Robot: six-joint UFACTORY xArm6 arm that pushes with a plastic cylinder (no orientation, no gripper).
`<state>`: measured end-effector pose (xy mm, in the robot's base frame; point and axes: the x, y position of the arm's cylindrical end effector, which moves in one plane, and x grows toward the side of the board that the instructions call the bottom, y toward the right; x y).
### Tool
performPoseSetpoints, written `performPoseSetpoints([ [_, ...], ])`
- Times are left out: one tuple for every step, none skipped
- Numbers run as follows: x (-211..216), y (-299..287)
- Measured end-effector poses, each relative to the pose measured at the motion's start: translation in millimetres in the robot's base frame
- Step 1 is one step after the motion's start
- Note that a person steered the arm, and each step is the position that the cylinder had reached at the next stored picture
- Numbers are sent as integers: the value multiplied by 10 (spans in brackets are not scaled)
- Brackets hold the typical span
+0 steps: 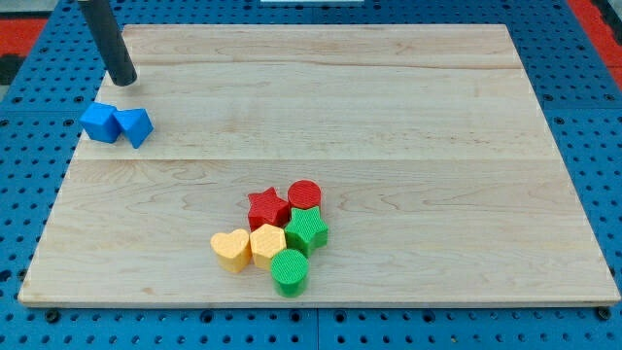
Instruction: Move the blue cube parallel to the top of the blue triangle
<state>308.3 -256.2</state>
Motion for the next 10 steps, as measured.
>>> performPoseSetpoints([
  [-28,-75],
  [-12,729],
  [335,1405],
  [1138,1346],
  [1465,844],
  [1752,101],
  [1315,106],
  [924,60],
  [1040,13],
  [1026,-130],
])
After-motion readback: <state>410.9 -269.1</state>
